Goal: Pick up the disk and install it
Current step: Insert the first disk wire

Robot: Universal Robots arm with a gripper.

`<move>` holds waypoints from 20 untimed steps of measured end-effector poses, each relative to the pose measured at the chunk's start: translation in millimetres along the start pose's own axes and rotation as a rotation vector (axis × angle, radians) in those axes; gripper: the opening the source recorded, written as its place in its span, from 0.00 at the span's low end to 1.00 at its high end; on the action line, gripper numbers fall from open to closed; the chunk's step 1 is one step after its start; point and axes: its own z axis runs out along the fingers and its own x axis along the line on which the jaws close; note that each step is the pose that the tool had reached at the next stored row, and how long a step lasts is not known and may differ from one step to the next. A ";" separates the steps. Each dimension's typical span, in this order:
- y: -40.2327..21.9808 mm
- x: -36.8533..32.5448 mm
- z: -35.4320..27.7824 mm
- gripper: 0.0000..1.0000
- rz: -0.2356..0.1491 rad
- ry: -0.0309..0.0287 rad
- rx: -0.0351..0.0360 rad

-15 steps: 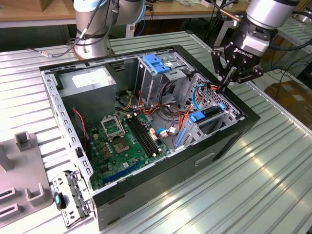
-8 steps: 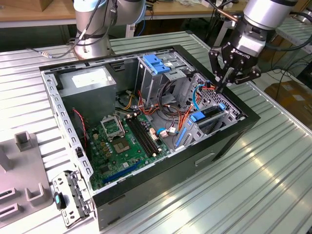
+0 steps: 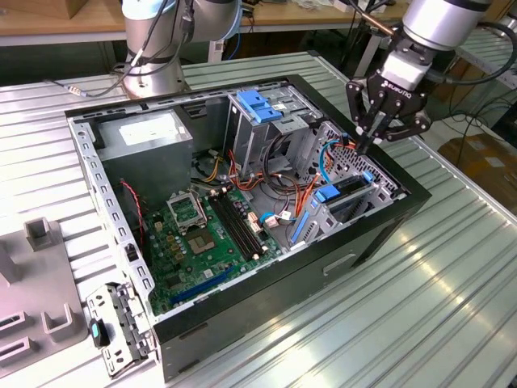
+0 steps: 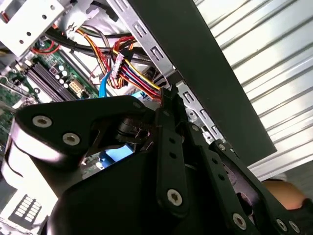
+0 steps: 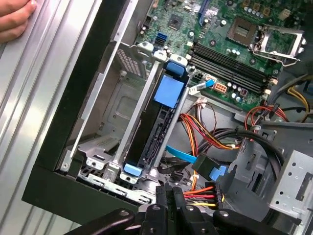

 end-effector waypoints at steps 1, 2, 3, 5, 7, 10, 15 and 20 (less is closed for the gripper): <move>0.0 0.0 0.0 0.17 0.016 0.0000 0.0000; 0.4 -0.1 0.3 0.17 0.026 -0.0002 0.0002; 1.4 -0.6 0.4 0.17 0.028 -0.0003 0.0002; 4.4 -1.7 0.4 0.17 0.027 -0.0001 0.0002; 6.6 -2.6 0.7 0.17 0.029 -0.0002 0.0002; 6.7 -2.6 1.3 0.17 0.084 -0.0001 0.0003; 6.7 -2.7 2.1 0.17 0.156 -0.0002 0.0007; 8.6 -3.4 3.3 0.17 0.201 -0.0004 0.0009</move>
